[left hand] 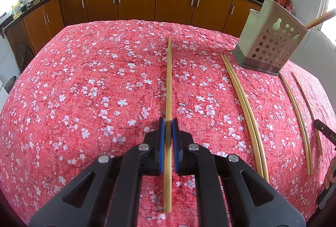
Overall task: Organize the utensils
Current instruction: 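Lift the left gripper's chopstick upright over the holder while the right gripper lifts its chopstick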
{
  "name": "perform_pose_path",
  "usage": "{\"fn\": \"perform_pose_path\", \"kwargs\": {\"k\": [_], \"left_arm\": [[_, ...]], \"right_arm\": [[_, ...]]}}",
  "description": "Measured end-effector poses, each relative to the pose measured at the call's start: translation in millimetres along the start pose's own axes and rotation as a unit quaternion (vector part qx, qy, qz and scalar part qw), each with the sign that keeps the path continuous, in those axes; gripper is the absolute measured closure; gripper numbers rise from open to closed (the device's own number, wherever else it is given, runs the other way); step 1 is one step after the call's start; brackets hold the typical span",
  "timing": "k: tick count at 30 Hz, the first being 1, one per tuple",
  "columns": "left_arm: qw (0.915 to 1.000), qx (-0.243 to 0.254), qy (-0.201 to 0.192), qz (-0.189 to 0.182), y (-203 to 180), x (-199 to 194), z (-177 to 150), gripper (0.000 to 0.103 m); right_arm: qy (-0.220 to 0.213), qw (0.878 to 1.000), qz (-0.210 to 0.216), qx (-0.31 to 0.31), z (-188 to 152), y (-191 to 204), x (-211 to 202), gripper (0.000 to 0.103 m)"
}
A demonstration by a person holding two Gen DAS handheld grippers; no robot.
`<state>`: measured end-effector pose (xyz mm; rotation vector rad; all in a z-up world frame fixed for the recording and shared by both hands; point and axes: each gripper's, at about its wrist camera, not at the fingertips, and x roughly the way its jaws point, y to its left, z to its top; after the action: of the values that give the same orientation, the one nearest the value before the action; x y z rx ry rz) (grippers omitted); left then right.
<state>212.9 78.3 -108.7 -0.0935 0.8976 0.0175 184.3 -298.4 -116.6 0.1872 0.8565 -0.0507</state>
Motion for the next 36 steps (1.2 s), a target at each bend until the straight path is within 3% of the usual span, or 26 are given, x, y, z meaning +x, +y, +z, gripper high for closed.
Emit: {"fn": "perform_pose_path", "kwargs": {"k": [16, 18, 27, 32, 36], "left_arm": [[0.9997, 0.023, 0.004, 0.012, -9, -13, -15, 0.095], [0.9997, 0.022, 0.0, 0.013, -7, -19, -14, 0.095], [0.9969, -0.012, -0.077, -0.012, 3, -73, 12, 0.095], [0.9901, -0.025, -0.134, -0.034, 5, -112, 32, 0.095], [0.9844, -0.029, -0.167, -0.048, 4, -134, 45, 0.095]], "right_arm": [[0.0, 1.0, 0.018, 0.004, -9, -6, -15, 0.095], [-0.015, 1.0, 0.024, 0.009, -8, -8, -25, 0.095], [-0.106, 0.994, 0.034, 0.023, 19, -15, -78, 0.095], [-0.161, 0.985, 0.046, 0.033, 34, -16, -108, 0.095], [-0.18, 0.982, 0.053, 0.036, 41, -17, -118, 0.095]]}}
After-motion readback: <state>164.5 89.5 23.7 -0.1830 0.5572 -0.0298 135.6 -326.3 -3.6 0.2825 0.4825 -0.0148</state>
